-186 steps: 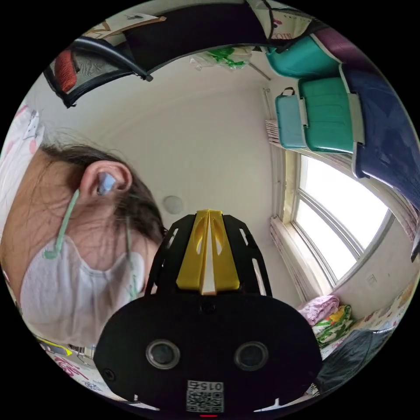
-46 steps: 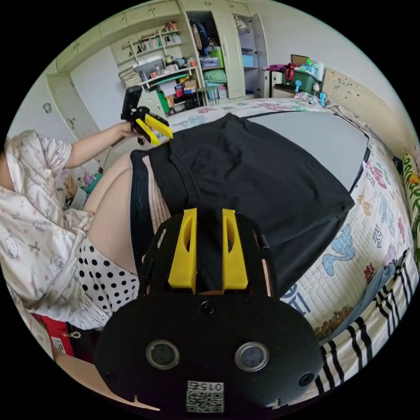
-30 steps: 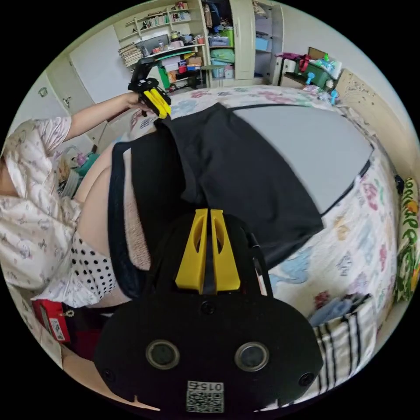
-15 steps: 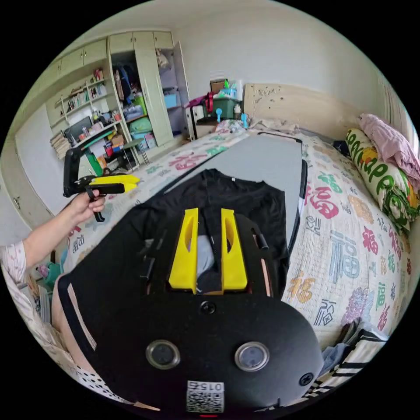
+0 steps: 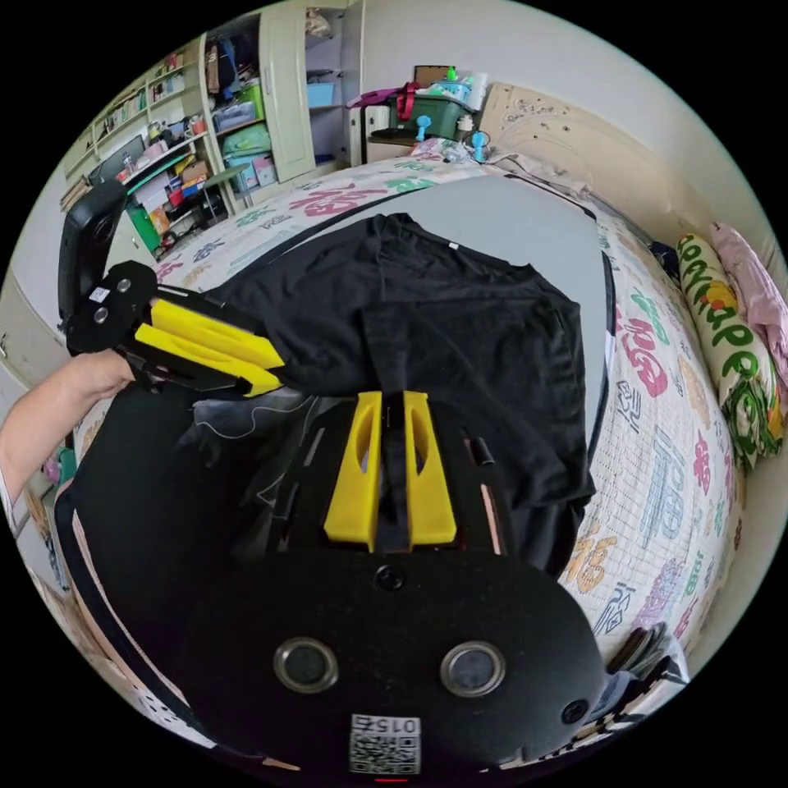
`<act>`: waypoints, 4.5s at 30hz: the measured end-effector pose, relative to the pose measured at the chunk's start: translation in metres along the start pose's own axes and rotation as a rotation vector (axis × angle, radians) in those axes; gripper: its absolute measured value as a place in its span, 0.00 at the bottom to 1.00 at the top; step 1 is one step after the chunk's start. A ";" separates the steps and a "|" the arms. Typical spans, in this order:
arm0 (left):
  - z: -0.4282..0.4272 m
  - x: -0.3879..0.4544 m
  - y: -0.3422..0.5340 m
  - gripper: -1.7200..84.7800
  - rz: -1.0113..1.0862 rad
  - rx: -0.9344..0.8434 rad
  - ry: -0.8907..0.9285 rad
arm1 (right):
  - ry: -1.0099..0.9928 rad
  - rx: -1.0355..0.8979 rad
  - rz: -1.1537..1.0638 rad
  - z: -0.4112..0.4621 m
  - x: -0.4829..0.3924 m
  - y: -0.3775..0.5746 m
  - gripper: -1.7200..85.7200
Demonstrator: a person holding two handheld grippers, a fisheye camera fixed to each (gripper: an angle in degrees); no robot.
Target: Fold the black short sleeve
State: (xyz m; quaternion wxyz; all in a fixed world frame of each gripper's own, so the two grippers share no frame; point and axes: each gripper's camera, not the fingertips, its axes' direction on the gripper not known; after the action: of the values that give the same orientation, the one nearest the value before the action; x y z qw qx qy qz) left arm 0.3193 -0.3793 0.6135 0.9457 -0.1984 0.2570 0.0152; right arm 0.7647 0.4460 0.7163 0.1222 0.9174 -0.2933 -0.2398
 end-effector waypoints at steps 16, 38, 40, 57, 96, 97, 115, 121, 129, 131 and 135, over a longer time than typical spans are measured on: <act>-0.178 -0.228 0.251 0.11 -0.792 0.525 -0.175 | 0.209 0.219 0.706 -0.224 0.291 0.035 0.12; -0.157 0.073 0.494 0.14 -0.590 0.119 0.183 | -0.271 -0.009 0.385 -0.337 0.090 0.403 0.17; -0.159 0.085 0.492 0.14 -0.565 0.104 0.144 | -0.265 -0.038 0.350 -0.337 0.091 0.410 0.16; -0.252 0.137 0.491 0.01 -0.576 0.171 0.033 | -0.157 -0.162 0.300 -0.272 0.083 0.507 0.02; -0.454 0.329 0.475 0.01 -0.536 0.068 -0.414 | 0.313 -0.069 0.378 -0.029 0.038 0.705 0.01; -0.462 0.333 0.481 0.01 -0.541 0.072 -0.406 | 0.303 -0.060 0.391 -0.026 0.039 0.710 0.01; -0.618 0.480 0.628 0.06 -0.465 0.451 -0.622 | 0.690 0.418 0.310 -0.061 -0.063 0.801 0.07; -0.686 0.557 0.691 0.23 -0.517 0.821 -0.936 | 0.596 0.761 0.396 -0.124 -0.086 0.825 0.23; -0.755 0.591 0.727 0.33 -0.540 1.010 -0.902 | 0.372 1.011 0.511 -0.184 -0.103 0.830 0.29; -0.766 0.597 0.729 0.33 -0.534 1.030 -0.897 | 0.320 1.059 0.511 -0.200 -0.111 0.828 0.29; -0.782 0.608 0.719 0.33 -0.512 1.034 -0.904 | 0.322 1.114 0.439 -0.226 -0.132 0.819 0.29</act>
State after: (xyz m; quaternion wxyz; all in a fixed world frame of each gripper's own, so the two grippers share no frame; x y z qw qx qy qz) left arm 0.3774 -0.0616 -0.5667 0.9061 0.2453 -0.2383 -0.2491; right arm 0.3933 -0.1098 1.2573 -0.2858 0.7863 -0.5341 0.1216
